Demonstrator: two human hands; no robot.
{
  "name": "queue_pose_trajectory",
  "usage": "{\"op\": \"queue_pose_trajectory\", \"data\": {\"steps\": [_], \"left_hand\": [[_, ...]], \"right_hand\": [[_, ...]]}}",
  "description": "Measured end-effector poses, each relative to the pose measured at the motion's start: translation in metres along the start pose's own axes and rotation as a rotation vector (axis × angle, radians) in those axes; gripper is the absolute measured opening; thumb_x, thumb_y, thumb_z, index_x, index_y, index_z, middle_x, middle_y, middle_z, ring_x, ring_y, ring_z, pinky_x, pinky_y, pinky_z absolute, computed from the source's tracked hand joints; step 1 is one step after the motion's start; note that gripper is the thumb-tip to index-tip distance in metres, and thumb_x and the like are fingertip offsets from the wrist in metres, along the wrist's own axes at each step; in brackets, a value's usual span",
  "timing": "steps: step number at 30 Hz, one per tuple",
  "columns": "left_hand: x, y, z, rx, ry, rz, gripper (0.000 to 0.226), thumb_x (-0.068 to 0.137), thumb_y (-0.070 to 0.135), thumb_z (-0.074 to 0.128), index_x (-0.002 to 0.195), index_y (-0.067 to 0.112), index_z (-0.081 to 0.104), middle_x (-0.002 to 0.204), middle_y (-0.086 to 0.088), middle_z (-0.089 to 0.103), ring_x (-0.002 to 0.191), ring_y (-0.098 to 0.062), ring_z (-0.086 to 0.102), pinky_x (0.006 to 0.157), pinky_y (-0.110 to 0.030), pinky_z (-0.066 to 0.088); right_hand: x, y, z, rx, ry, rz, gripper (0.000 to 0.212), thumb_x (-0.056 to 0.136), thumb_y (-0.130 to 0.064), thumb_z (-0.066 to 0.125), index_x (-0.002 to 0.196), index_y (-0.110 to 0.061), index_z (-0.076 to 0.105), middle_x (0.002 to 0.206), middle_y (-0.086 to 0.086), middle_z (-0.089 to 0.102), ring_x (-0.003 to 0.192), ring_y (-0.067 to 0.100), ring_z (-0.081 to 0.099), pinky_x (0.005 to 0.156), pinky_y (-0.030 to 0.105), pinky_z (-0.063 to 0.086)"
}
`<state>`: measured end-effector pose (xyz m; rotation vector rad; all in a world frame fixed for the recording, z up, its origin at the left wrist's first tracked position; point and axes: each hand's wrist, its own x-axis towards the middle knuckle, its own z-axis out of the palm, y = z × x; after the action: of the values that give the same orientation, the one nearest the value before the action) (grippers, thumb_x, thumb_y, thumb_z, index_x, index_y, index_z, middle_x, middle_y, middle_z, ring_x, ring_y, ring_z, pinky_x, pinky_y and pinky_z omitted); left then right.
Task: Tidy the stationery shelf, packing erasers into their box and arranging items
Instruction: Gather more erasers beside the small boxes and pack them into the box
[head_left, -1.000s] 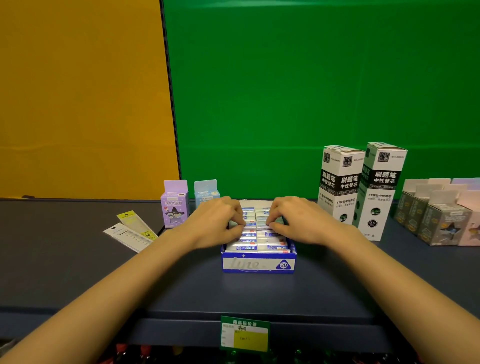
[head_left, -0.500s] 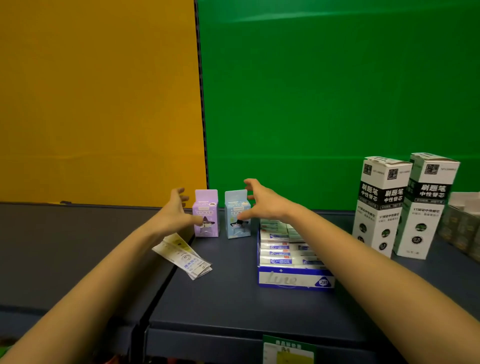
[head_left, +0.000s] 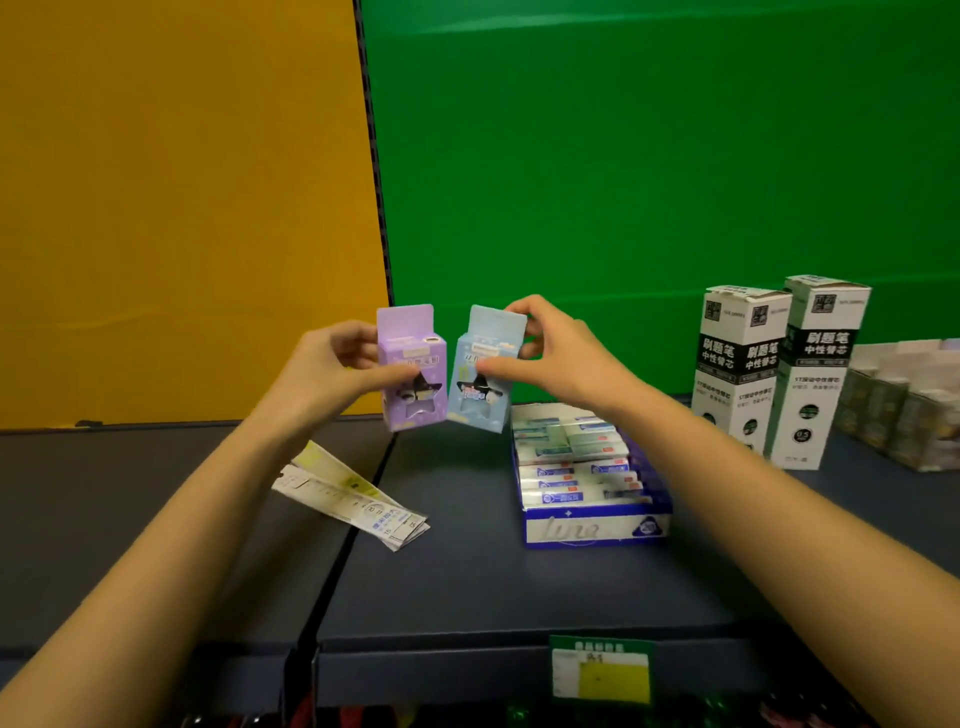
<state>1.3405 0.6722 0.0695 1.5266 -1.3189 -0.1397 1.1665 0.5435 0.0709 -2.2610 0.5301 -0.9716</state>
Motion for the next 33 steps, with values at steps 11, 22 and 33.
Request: {"op": "queue_pose_trajectory", "data": {"steps": [11,22,33], "left_hand": [[-0.024,0.085,0.09,-0.222,-0.277,0.103,0.031,0.065,0.009,0.075,0.092,0.014,0.063,0.067,0.008,0.072,0.058,-0.001,0.062,0.061,-0.011,0.053],[-0.065,0.182,0.281,-0.277,-0.463,0.143,0.032,0.067,0.009,0.078,0.093,0.011,0.059,0.086,-0.017,0.069,0.064,-0.009,0.062,0.066,-0.021,0.052],[-0.094,0.242,0.407,-0.172,-0.408,0.166,0.038,0.062,0.021,0.082,0.091,0.021,0.056,0.096,-0.012,0.069,0.082,-0.035,0.065,0.084,-0.045,0.051]], "right_hand": [[-0.12,0.007,-0.116,-0.041,0.148,0.111,0.048,0.07,-0.034,0.074,0.111,-0.023,0.053,0.109,-0.002,0.068,0.098,0.02,0.066,0.085,0.035,0.055],[-0.279,0.056,-0.286,-0.136,0.328,0.295,0.037,0.071,-0.028,0.075,0.103,-0.032,0.056,0.106,-0.001,0.069,0.093,0.028,0.064,0.078,0.034,0.053],[-0.352,0.108,-0.392,-0.161,0.349,0.386,0.043,0.074,-0.026,0.073,0.113,-0.023,0.054,0.114,0.003,0.065,0.102,0.027,0.062,0.091,0.048,0.05]]}}
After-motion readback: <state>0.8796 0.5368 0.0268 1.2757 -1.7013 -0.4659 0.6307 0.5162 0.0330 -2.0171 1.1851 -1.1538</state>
